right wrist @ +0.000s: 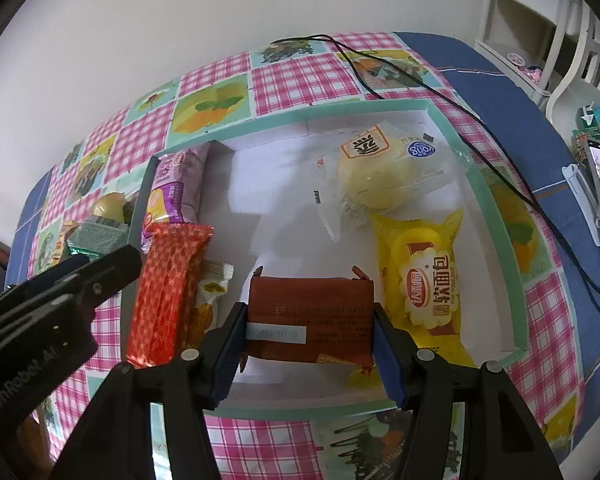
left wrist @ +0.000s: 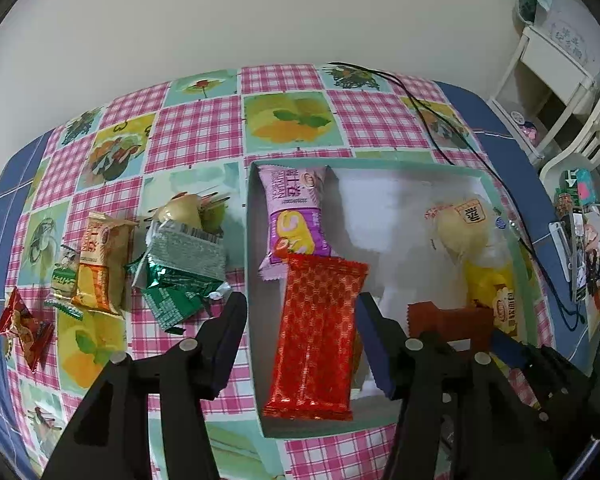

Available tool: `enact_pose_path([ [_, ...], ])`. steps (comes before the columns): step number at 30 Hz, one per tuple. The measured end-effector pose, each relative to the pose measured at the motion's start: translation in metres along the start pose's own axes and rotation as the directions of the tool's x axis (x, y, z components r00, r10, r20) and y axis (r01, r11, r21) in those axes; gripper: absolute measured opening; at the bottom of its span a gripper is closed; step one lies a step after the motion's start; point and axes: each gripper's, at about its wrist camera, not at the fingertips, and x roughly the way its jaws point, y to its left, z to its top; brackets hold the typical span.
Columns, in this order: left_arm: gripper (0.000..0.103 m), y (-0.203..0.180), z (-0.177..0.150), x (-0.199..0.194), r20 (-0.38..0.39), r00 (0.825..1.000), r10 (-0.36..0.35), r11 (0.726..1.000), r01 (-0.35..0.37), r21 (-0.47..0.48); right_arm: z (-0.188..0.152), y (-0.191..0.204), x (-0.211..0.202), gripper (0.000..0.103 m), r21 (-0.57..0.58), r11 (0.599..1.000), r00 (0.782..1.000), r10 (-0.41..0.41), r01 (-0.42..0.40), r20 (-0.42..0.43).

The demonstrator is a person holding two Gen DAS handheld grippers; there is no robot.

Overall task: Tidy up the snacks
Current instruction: 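Carry the gold-patterned packet into the tray with the left tool while the right carries the wafer packet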

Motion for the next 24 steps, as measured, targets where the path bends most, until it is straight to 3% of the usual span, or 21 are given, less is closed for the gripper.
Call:
enact_pose_path([
  [8, 0.058, 0.019, -0.005, 0.012, -0.073, 0.990, 0.122, 0.992, -0.124, -0.033, -0.002, 0.003, 0.002, 0.062, -0.010, 1.000, 1.000, 0.000, 0.000, -0.004],
  [14, 0.059, 0.029, -0.009, 0.018, -0.106, 0.983, 0.152, 0.986, -0.157, -0.049, -0.001, 0.003, 0.000, 0.062, -0.011, 1.000, 1.000, 0.000, 0.001, 0.006],
  [16, 0.073, 0.031, -0.009, 0.019, -0.112, 0.980, 0.162, 0.984, -0.169, -0.051, 0.000, 0.002, -0.002, 0.062, -0.007, 1.000, 1.000, 0.004, -0.004, 0.011],
  [21, 0.074, 0.035, -0.010, 0.019, -0.113, 0.978, 0.173, 0.982, -0.181, -0.057, 0.000, 0.003, -0.001, 0.062, -0.009, 1.000, 1.000, 0.004, -0.004, 0.008],
  [24, 0.081, 0.038, -0.011, 0.020, -0.117, 0.973, 0.197, 0.977, -0.205, -0.056, 0.000, 0.003, -0.001, 0.063, -0.013, 1.000, 1.000, 0.002, -0.002, 0.010],
])
